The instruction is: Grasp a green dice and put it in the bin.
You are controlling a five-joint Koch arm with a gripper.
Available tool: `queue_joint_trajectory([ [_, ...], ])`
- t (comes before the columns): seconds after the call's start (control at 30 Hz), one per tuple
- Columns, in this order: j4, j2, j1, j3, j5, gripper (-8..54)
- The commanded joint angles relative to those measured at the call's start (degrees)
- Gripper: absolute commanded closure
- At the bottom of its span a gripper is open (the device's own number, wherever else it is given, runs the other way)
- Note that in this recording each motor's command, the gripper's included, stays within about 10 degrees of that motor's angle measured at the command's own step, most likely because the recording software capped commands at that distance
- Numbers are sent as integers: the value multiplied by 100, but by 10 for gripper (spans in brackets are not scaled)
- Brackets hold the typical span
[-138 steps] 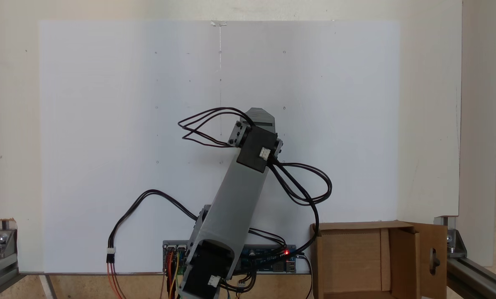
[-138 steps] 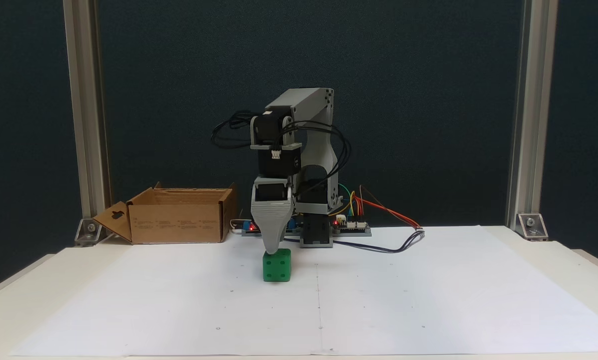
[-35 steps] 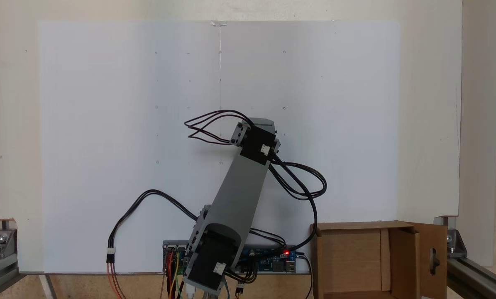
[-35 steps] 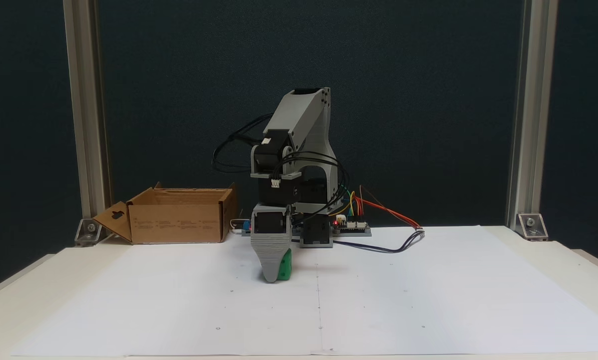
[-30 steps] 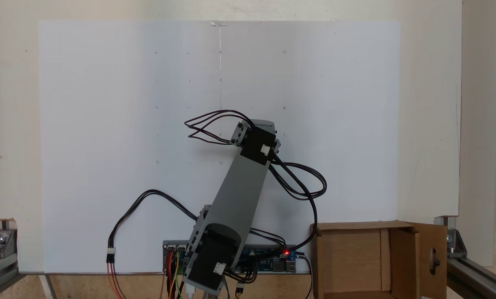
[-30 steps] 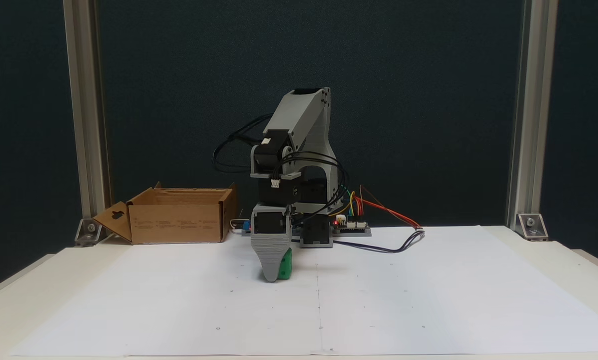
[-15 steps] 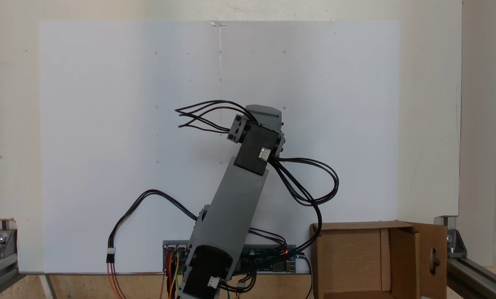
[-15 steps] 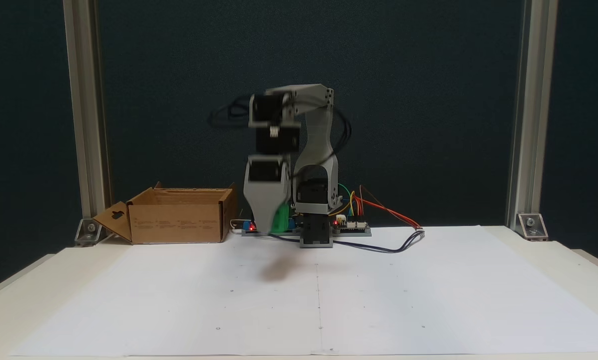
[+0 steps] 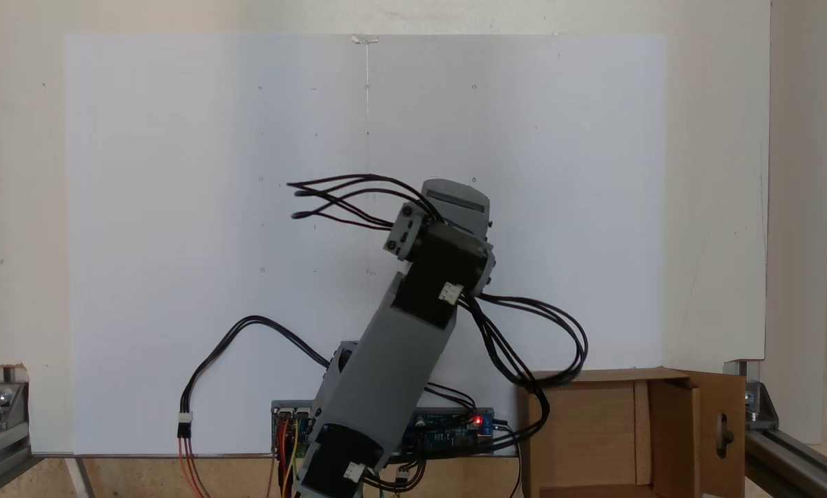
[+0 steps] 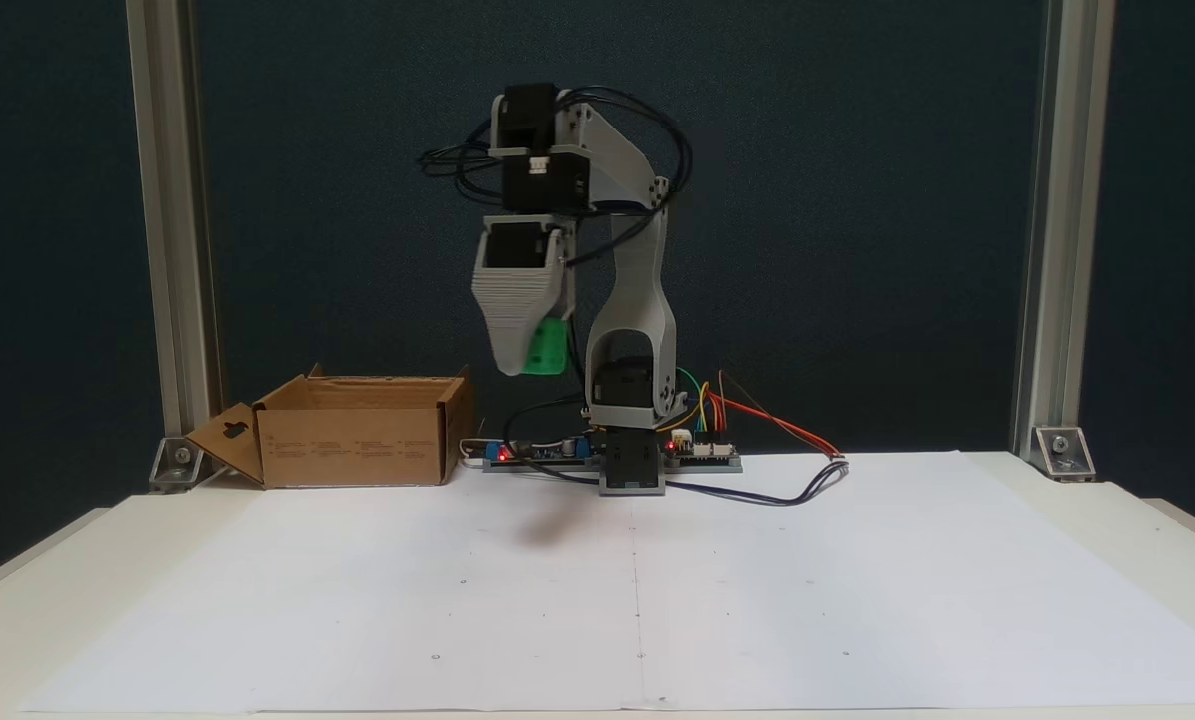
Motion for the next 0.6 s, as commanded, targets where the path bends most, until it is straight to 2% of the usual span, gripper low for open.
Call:
queue_joint_trajectory([
  [0.0,-97,123,439,-246,-141,339],
  [0.37,-1485,-721,3586,-308,-1371,339],
  [0.57,-1494,-1169,5555,-879,-1705,339],
])
